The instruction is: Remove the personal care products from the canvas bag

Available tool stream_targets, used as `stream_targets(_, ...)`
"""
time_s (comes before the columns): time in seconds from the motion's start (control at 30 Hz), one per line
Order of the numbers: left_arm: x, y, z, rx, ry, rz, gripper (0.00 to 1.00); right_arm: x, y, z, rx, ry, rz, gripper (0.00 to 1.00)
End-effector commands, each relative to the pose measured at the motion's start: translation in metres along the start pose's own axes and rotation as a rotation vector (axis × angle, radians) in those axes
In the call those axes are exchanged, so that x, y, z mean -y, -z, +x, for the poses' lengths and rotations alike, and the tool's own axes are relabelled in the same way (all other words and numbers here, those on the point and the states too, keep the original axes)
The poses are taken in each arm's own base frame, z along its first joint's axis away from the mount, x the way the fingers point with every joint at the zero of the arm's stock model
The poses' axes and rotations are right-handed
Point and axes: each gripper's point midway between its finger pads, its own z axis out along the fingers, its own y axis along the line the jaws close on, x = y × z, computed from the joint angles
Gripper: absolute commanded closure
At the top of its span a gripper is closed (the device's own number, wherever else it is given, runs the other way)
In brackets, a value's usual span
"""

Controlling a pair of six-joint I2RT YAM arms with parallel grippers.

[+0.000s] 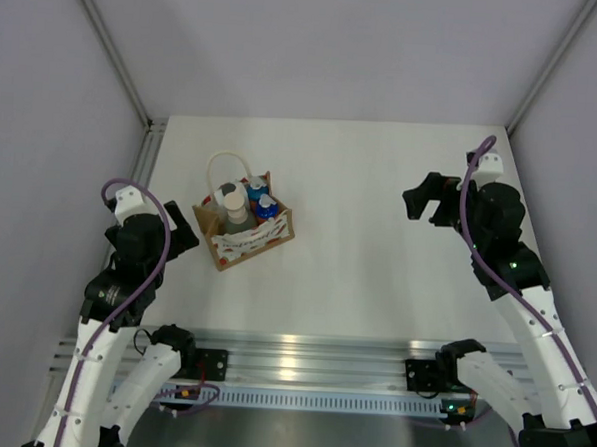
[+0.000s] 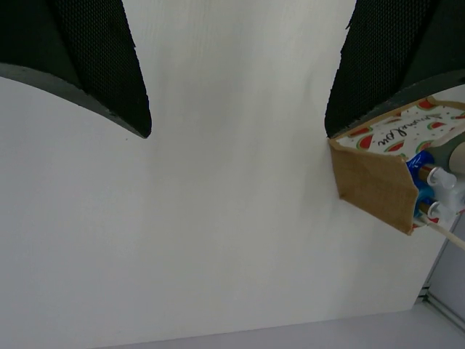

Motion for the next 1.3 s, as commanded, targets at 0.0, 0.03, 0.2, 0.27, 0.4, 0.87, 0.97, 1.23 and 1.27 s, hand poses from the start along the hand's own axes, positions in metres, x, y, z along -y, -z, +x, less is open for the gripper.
stream_targets(0.0,0.001,0.002,-0.008,0.03,0.015,0.002,0.02,-0.013,0.003,-0.03,0.111,-0.003,-0.042,0.01)
stream_targets(0.03,0.001,0.003,-0.008,0.029,0.015,0.004,0.02,-0.02,-0.001,-0.03,0.116,0.001,-0.085,0.0)
stream_targets(0.2,0.001,0.003,-0.007,0.03,0.02,0.004,0.02,-0.077,-0.018,-0.019,0.059,0.032,-0.319,0.01)
stream_targets(0.27,0.001,0.003,-0.007,0.03,0.023,0.004,0.02,-0.117,-0.027,-0.005,0.013,0.108,-0.41,0.01)
stream_targets(0.4,0.003,-0.002,-0.003,0.007,0.016,0.001,0.02,-0.185,-0.041,0.011,-0.019,0.253,-0.492,0.01)
stream_targets(0.87,0.011,-0.018,0.009,-0.075,-0.026,-0.011,0.02,-0.326,-0.064,0.057,0.003,0.44,-0.693,0.14)
stream_targets(0.97,0.01,-0.017,0.009,-0.069,-0.022,-0.01,0.02,-0.336,-0.067,0.055,0.004,0.426,-0.718,0.13)
stream_targets(1.23,0.009,-0.017,0.009,-0.067,-0.021,-0.014,0.02,-0.363,-0.056,0.036,0.025,0.415,-0.818,0.15)
stream_targets(1.27,0.009,-0.016,0.008,-0.066,-0.02,-0.013,0.02,-0.366,-0.054,0.032,0.033,0.407,-0.834,0.15)
